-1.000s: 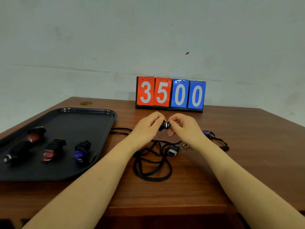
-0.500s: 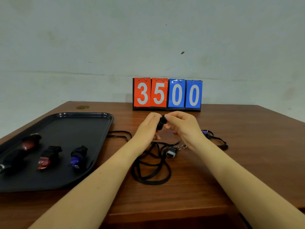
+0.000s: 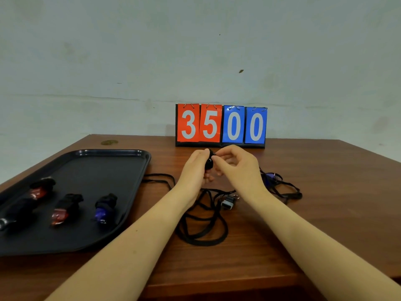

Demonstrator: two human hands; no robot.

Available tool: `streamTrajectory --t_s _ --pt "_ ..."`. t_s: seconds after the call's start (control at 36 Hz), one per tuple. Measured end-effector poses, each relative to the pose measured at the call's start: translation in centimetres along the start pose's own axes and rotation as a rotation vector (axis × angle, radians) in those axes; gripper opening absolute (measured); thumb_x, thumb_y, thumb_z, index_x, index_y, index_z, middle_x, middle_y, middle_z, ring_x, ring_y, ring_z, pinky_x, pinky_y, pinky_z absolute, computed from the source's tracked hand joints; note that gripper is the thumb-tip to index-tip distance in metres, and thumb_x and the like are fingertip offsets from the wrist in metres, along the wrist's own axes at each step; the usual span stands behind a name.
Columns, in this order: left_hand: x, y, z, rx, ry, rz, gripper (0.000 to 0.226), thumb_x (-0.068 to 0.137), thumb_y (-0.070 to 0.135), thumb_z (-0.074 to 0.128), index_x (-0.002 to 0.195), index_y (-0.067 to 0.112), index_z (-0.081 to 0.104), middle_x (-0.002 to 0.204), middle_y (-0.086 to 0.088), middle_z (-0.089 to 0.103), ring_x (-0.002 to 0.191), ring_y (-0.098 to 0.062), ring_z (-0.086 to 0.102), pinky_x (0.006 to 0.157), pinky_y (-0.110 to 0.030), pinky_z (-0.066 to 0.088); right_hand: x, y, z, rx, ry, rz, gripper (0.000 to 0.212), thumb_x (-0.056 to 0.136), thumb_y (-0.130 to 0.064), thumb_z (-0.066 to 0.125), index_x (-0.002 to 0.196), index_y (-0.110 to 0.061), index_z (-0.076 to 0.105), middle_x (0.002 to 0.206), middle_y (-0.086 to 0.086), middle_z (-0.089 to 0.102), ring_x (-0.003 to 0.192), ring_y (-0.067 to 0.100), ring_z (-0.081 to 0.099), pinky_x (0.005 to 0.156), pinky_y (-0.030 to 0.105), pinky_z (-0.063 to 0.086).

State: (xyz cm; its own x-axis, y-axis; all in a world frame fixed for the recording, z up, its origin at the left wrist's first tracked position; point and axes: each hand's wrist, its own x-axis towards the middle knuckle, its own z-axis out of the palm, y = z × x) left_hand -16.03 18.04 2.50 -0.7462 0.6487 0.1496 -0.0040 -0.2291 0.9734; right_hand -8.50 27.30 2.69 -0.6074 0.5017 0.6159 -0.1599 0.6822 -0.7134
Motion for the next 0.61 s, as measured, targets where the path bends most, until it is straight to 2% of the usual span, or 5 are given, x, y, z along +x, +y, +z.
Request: streamTrajectory --t_s 0.11,0.22,0.33,0.5,0.61 --pt "0.13 -0.42 0.16 0.047 0.011 0.036 0.018 0.102 0.034 0.041 0.103 0.023 0.055 0.099 -0.006 0.06 0.078 -0.014 0.056 0.08 -0.034 0.05 -0.12 0.14 -0.14 -0.168 0.022 -0.103 0.005 0.088 -0.02 0.066 0.093 -0.019 0.067 0.08 -0.007 0.066 0.074 0.008 0.064 0.072 0.024 0.056" --pt "0.16 -0.73 0.38 0.117 0.005 0.014 0.016 0.102 0.036 0.038 0.104 0.027 0.052 0.115 -0.011 0.06 0.102 -0.027 0.061 0.091 -0.041 0.052 -0.16 0.12 -0.18 -0.303 0.014 -0.14 0.008 0.091 -0.018 0.062 0.093 -0.016 0.068 0.08 -0.008 0.065 0.074 0.004 0.06 0.07 0.016 0.05" --pt "0.07 -0.8 0.69 0.14 0.009 -0.007 0.016 0.103 0.035 0.036 0.102 0.027 0.049 0.116 -0.012 0.06 0.109 -0.031 0.06 0.094 -0.047 0.053 -0.11 -0.08 -0.18 -0.436 -0.002 -0.155 0.007 0.09 -0.022 0.06 0.091 -0.017 0.065 0.082 -0.006 0.063 0.075 0.007 0.058 0.071 0.019 0.049" --pt "0.07 -0.93 0.84 0.181 0.022 -0.014 0.015 0.102 0.036 0.035 0.099 0.028 0.048 0.11 -0.009 0.06 0.102 -0.025 0.06 0.093 -0.046 0.053 -0.05 -0.51 -0.48 -0.638 -0.08 -0.247 0.013 0.093 -0.023 0.055 0.09 -0.012 0.061 0.082 0.001 0.06 0.073 0.015 0.057 0.069 0.027 0.049" --pt "0.26 -0.83 0.57 0.218 0.013 0.008 0.017 0.102 0.036 0.037 0.098 0.027 0.05 0.102 -0.004 0.059 0.092 -0.019 0.058 0.084 -0.037 0.053 0.02 -0.5 -0.69 -0.692 -0.094 -0.311 0.014 0.094 -0.022 0.053 0.086 -0.012 0.059 0.077 0.002 0.059 0.069 0.016 0.055 0.065 0.027 0.048"
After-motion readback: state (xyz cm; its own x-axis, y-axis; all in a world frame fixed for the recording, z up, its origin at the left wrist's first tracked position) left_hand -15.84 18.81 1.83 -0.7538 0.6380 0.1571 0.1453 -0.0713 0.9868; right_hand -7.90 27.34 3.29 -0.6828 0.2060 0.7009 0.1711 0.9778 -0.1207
